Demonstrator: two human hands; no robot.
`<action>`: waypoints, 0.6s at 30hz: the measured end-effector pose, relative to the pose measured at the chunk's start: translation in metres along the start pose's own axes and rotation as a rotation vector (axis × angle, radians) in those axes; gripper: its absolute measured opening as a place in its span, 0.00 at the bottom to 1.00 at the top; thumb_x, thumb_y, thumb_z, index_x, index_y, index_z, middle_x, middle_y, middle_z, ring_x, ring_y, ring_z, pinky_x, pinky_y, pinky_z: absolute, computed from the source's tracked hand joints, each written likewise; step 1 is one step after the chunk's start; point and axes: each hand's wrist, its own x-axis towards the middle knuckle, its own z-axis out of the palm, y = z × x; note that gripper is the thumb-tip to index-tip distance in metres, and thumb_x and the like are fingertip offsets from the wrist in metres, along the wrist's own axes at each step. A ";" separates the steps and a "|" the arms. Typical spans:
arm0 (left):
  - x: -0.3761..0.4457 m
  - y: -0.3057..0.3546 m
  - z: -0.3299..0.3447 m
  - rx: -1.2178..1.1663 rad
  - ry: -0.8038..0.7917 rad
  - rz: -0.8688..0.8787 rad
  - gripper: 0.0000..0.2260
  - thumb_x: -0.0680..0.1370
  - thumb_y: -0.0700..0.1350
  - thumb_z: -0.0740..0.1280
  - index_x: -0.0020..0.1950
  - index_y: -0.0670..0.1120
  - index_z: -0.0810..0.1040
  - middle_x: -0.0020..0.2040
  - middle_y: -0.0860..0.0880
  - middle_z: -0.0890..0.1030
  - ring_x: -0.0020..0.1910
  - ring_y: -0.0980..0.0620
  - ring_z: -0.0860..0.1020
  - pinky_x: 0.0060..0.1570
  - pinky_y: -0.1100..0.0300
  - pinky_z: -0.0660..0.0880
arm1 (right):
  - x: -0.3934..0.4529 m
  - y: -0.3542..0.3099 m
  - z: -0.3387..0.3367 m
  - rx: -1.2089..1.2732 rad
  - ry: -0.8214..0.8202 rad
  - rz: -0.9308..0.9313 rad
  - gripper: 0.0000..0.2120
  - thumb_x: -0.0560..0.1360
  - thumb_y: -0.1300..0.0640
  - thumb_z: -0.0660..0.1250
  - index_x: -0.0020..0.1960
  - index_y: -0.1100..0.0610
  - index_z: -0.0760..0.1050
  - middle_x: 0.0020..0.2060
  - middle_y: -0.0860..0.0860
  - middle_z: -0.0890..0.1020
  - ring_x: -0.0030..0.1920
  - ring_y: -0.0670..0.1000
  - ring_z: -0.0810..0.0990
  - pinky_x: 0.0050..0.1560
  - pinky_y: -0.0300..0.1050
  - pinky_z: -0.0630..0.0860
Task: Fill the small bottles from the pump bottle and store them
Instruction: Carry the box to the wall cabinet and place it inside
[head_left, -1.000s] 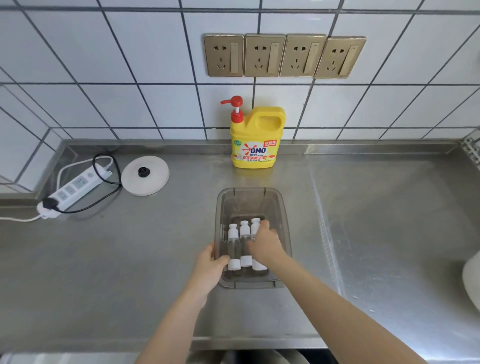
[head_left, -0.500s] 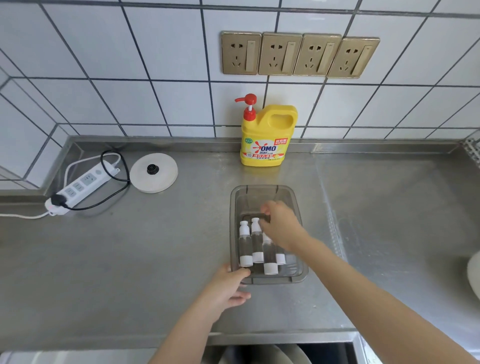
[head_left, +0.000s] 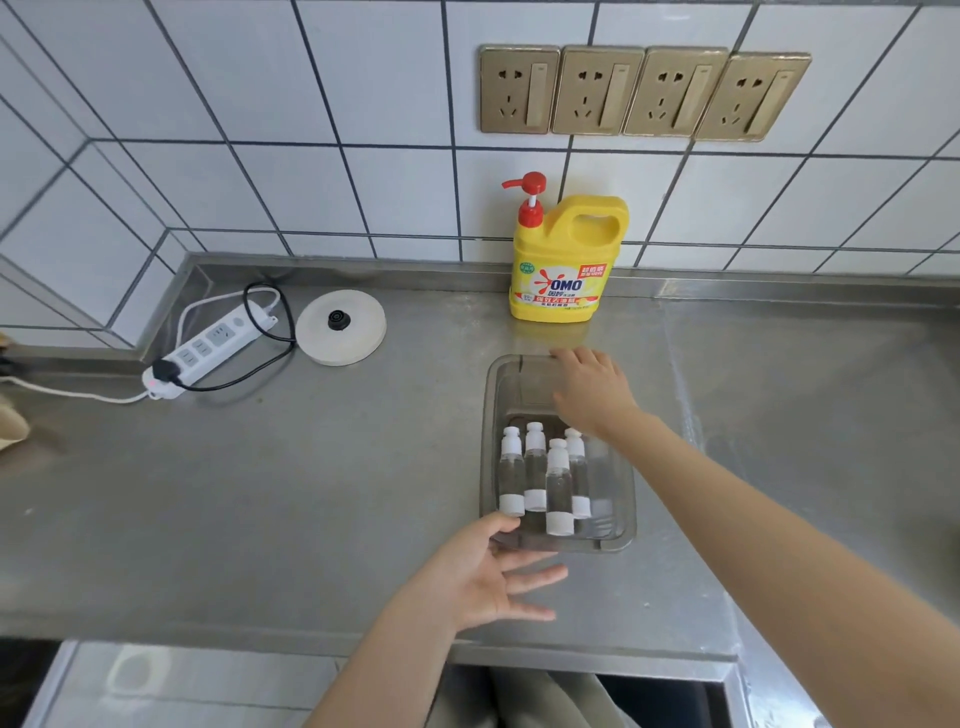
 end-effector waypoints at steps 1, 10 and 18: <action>0.001 0.000 -0.003 0.001 0.011 0.005 0.13 0.79 0.41 0.64 0.63 0.43 0.68 0.57 0.36 0.82 0.54 0.32 0.82 0.61 0.25 0.65 | -0.001 0.004 0.000 -0.002 -0.006 0.005 0.26 0.77 0.56 0.59 0.74 0.53 0.61 0.69 0.54 0.69 0.69 0.59 0.65 0.70 0.53 0.62; -0.015 0.004 -0.028 -0.170 0.282 0.393 0.06 0.79 0.37 0.63 0.54 0.40 0.76 0.43 0.42 0.84 0.47 0.43 0.80 0.47 0.48 0.77 | -0.043 0.048 0.007 0.265 -0.107 0.174 0.12 0.77 0.60 0.58 0.60 0.62 0.68 0.55 0.61 0.77 0.53 0.62 0.76 0.48 0.49 0.71; -0.004 -0.022 -0.018 0.532 0.766 0.872 0.24 0.76 0.39 0.70 0.70 0.54 0.70 0.48 0.51 0.77 0.48 0.49 0.78 0.49 0.57 0.76 | -0.099 0.048 0.030 0.500 -0.168 0.234 0.09 0.79 0.55 0.60 0.54 0.61 0.66 0.42 0.55 0.75 0.42 0.57 0.73 0.42 0.46 0.66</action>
